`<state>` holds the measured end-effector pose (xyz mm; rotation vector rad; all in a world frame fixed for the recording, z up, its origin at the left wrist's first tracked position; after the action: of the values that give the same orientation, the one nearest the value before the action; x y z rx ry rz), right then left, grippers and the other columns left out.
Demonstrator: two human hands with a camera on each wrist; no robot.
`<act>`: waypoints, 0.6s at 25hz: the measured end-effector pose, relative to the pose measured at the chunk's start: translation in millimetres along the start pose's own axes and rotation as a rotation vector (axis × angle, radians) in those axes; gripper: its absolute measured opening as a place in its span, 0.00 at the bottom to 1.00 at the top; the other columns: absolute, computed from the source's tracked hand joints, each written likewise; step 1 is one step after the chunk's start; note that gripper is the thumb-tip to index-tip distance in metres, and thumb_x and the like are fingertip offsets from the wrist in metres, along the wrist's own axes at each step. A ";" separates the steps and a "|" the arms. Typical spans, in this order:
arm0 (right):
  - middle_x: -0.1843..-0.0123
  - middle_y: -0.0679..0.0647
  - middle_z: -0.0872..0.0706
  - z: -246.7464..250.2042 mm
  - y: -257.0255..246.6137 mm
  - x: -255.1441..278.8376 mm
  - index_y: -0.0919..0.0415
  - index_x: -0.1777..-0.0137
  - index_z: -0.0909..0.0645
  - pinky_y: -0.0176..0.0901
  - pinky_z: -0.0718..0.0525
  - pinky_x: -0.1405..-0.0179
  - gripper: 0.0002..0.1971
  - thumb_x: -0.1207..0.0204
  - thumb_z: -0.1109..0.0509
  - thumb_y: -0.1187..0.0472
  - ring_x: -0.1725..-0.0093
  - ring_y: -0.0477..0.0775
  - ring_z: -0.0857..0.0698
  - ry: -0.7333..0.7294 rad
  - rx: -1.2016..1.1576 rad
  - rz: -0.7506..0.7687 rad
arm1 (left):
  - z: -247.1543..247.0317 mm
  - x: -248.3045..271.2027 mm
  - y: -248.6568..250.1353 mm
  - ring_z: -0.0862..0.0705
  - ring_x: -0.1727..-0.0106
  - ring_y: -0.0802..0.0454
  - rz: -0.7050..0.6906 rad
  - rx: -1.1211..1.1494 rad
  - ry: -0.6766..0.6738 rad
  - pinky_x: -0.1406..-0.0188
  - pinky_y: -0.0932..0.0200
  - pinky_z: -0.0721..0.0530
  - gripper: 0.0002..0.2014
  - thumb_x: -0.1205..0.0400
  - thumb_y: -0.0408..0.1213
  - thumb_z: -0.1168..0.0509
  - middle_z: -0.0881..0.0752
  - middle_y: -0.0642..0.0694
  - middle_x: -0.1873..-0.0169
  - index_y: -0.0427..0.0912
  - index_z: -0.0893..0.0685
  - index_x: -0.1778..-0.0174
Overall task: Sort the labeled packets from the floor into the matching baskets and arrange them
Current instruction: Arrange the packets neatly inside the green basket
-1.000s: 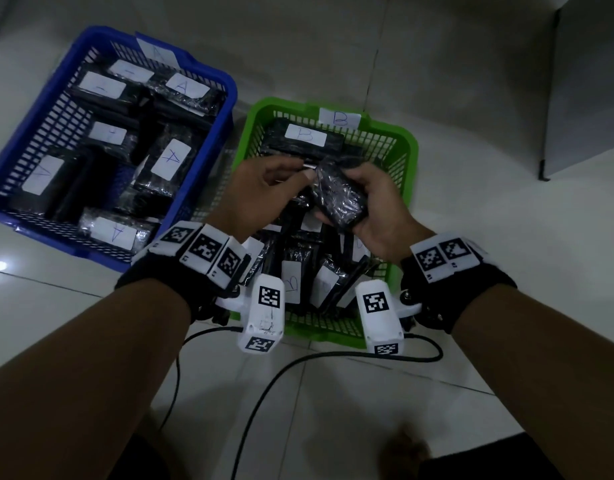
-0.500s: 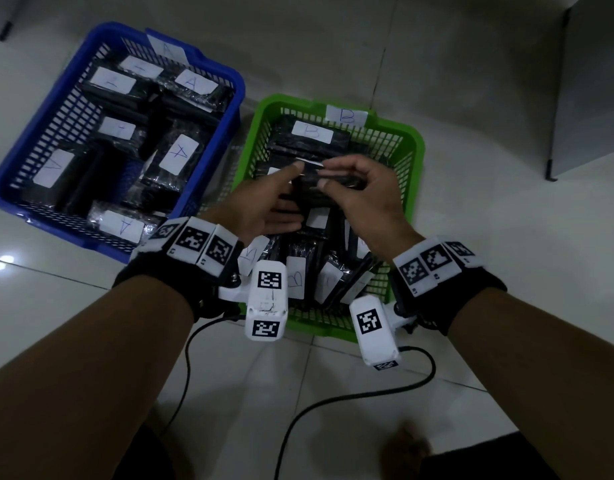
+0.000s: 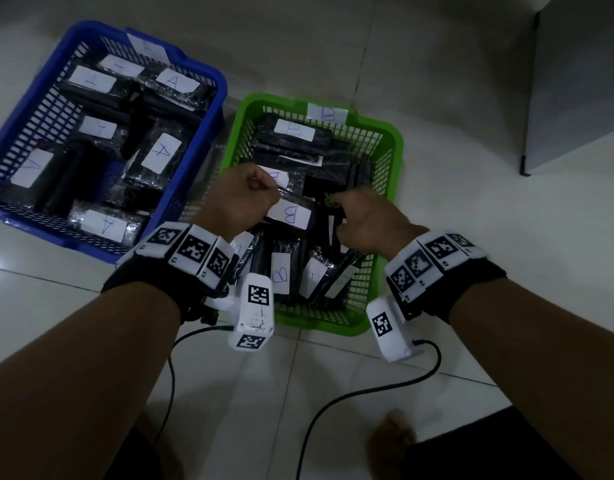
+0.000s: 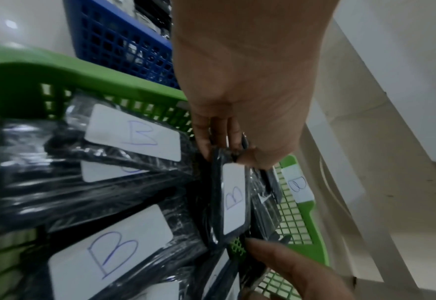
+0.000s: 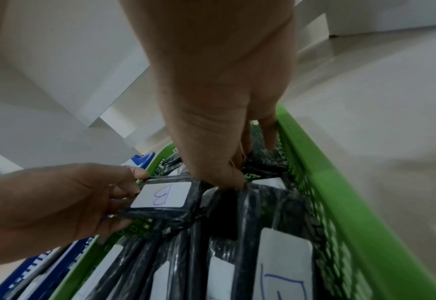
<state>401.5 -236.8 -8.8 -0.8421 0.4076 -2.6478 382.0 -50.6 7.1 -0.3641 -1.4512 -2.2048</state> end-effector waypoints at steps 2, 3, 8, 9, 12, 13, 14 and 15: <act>0.47 0.59 0.16 -4.0 -4.7 2.2 0.61 0.38 0.17 0.51 0.16 0.46 0.19 0.30 0.27 0.64 0.40 0.60 0.20 -0.051 0.168 0.031 | 11.7 -0.5 -6.3 0.19 0.65 0.55 -0.009 0.029 0.092 0.60 0.57 0.16 0.06 0.23 0.30 0.32 0.16 0.49 0.65 0.46 0.18 0.62; 0.42 0.58 0.17 -5.3 -4.8 2.9 0.58 0.33 0.19 0.55 0.19 0.39 0.23 0.30 0.27 0.62 0.35 0.60 0.24 -0.077 0.229 0.035 | 18.0 -1.1 -9.9 0.18 0.63 0.55 -0.005 0.075 0.142 0.57 0.54 0.14 0.05 0.22 0.31 0.33 0.16 0.50 0.65 0.45 0.18 0.61; 0.30 0.57 0.27 -6.0 -4.4 3.8 0.52 0.25 0.24 0.58 0.28 0.30 0.29 0.27 0.27 0.60 0.29 0.61 0.32 -0.151 0.331 0.051 | 30.0 3.3 -7.1 0.17 0.54 0.53 -0.112 -0.112 0.272 0.61 0.68 0.21 0.04 0.21 0.31 0.33 0.16 0.50 0.55 0.42 0.20 0.53; 0.30 0.57 0.28 -5.9 -4.5 4.1 0.52 0.25 0.24 0.57 0.28 0.30 0.29 0.27 0.27 0.60 0.29 0.61 0.32 -0.152 0.343 0.051 | 26.4 5.3 -3.5 0.18 0.53 0.53 -0.150 -0.199 0.264 0.62 0.67 0.24 0.05 0.21 0.31 0.32 0.17 0.49 0.52 0.41 0.19 0.52; 0.31 0.53 0.25 -4.2 -7.7 6.0 0.49 0.29 0.21 0.55 0.31 0.33 0.26 0.28 0.27 0.62 0.31 0.59 0.32 -0.142 0.373 0.072 | 10.6 9.9 2.5 0.19 0.50 0.45 -0.291 -0.393 0.210 0.51 0.56 0.21 0.11 0.25 0.34 0.28 0.21 0.42 0.44 0.40 0.17 0.49; 0.33 0.51 0.24 -3.5 -8.6 6.6 0.49 0.31 0.19 0.54 0.31 0.35 0.24 0.28 0.27 0.62 0.31 0.59 0.31 -0.137 0.378 0.083 | 5.9 10.8 2.4 0.18 0.47 0.42 -0.324 -0.429 0.189 0.47 0.53 0.19 0.12 0.26 0.34 0.27 0.22 0.40 0.41 0.40 0.17 0.48; 0.35 0.50 0.22 -2.9 -9.5 7.0 0.48 0.34 0.18 0.53 0.32 0.37 0.22 0.29 0.27 0.63 0.33 0.58 0.31 -0.130 0.374 0.096 | 2.2 11.8 2.3 0.19 0.44 0.40 -0.353 -0.462 0.178 0.44 0.50 0.18 0.12 0.27 0.33 0.27 0.23 0.38 0.39 0.39 0.17 0.48; 0.38 0.49 0.20 -2.7 -9.6 6.6 0.49 0.36 0.16 0.52 0.33 0.40 0.21 0.29 0.27 0.64 0.34 0.58 0.30 -0.123 0.358 0.108 | -0.3 13.0 4.6 0.20 0.42 0.39 -0.385 -0.495 0.181 0.43 0.48 0.18 0.13 0.27 0.32 0.28 0.23 0.37 0.38 0.39 0.16 0.48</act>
<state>392.6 -230.3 -4.2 -0.8324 -0.0521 -2.4487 373.4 -55.5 16.6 -0.0344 -0.9231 -2.8213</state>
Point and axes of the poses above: each hand's wrist, its own x-axis away from the middle knuckle, its own z-axis out of the back of the hand, y = z × x, the point moved 9 cm from there along -x, towards the middle knuckle
